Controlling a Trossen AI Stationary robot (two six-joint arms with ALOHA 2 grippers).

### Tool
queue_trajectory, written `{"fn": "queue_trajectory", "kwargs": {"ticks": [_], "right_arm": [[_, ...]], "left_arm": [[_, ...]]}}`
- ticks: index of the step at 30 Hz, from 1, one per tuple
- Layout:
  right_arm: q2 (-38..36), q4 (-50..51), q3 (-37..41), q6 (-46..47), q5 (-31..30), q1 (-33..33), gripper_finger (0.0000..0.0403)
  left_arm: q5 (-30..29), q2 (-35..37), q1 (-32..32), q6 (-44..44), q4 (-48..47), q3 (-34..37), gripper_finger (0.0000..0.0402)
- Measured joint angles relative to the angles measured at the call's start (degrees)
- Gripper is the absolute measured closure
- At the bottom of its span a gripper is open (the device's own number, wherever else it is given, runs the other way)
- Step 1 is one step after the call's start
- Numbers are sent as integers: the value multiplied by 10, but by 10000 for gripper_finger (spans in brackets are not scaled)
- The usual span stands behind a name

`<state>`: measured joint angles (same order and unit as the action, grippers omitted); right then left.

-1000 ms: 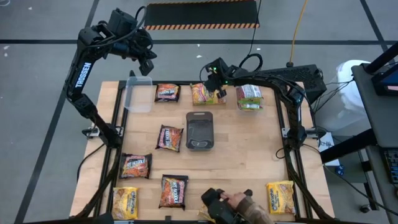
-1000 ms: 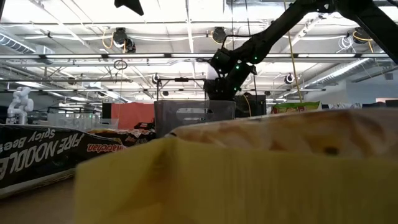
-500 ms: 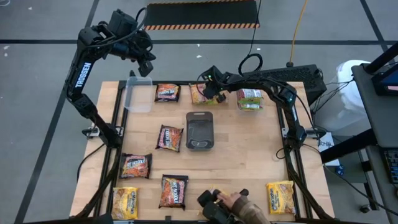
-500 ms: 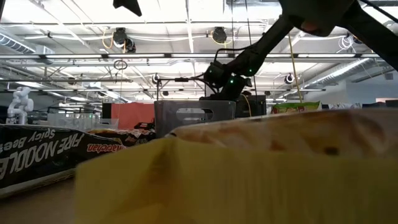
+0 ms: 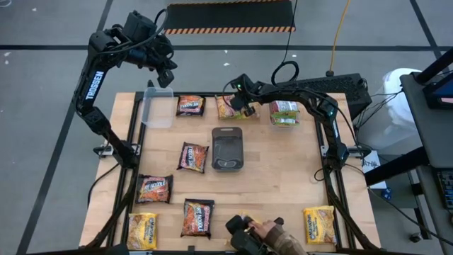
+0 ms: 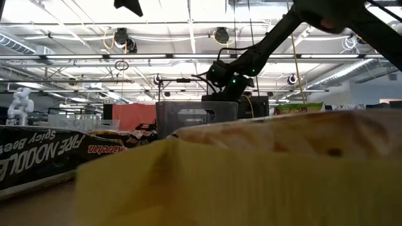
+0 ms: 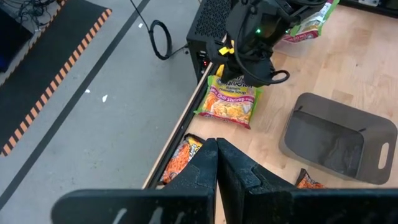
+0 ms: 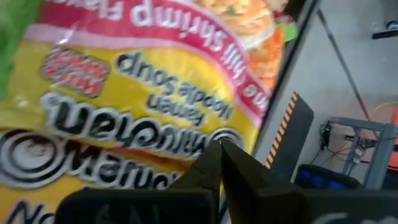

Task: Sort Maruchan noodles
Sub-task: Put the green noodle pack into the right transparent bin

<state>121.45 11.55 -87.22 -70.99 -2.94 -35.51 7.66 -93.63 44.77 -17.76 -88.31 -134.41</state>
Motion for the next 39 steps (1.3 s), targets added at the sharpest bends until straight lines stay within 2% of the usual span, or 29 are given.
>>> {"fn": "queue_trajectory", "kwargs": {"ticks": [10,19,26,29,33,39], "right_arm": [[-18,-114,0,32,13,7,399],[-20,-86,0,7,-1,19,376],[-20,-141,0,-20,15,25,382],[-20,-163,0,13,11,28,385],[-20,-197,0,62,-24,38,387],[-36,-161,0,89,-32,52,387]], "left_arm": [[0,0,0,3,-3,0,394],[0,0,0,4,-3,0,394],[0,0,0,4,-14,0,394],[0,0,0,3,-18,0,394],[0,0,0,2,-18,0,394],[0,0,0,-2,-17,0,394]]}}
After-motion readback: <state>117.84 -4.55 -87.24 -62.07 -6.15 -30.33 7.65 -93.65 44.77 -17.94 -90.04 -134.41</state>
